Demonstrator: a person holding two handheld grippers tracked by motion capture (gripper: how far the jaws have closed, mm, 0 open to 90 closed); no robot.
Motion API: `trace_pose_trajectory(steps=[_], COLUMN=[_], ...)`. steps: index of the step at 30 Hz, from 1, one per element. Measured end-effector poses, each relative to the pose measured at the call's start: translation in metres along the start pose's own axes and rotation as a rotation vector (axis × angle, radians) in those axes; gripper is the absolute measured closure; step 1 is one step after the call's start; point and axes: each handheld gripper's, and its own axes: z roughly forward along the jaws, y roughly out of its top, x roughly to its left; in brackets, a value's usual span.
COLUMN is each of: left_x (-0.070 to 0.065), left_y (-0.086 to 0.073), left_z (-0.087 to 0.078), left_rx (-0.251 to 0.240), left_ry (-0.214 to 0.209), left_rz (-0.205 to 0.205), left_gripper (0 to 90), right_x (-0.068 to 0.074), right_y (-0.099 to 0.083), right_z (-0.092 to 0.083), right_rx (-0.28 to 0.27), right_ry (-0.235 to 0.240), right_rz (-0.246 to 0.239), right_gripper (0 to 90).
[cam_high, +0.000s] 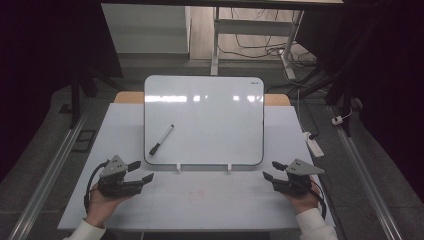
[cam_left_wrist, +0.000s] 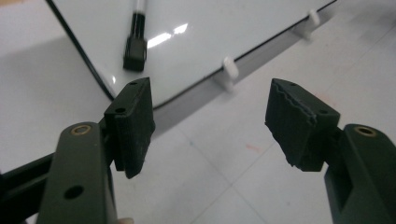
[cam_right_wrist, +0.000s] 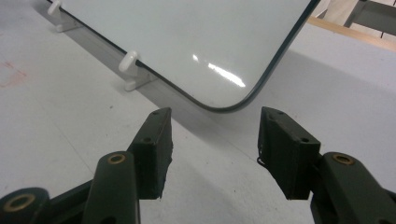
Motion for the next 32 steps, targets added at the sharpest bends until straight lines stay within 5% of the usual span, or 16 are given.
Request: trace_pose_trajectory(steps=[32], left_x=[0.004], left_y=[-0.011], left_z=[0.013], left_rx=[0.05], left_ry=[0.046], left_rz=[0.03], left_gripper=[31.4], right_x=[0.004], right_y=[-0.002], right_z=[0.003], right_rx=[-0.005], right_ry=[0.012], right_rz=[-0.034], right_gripper=[44.4])
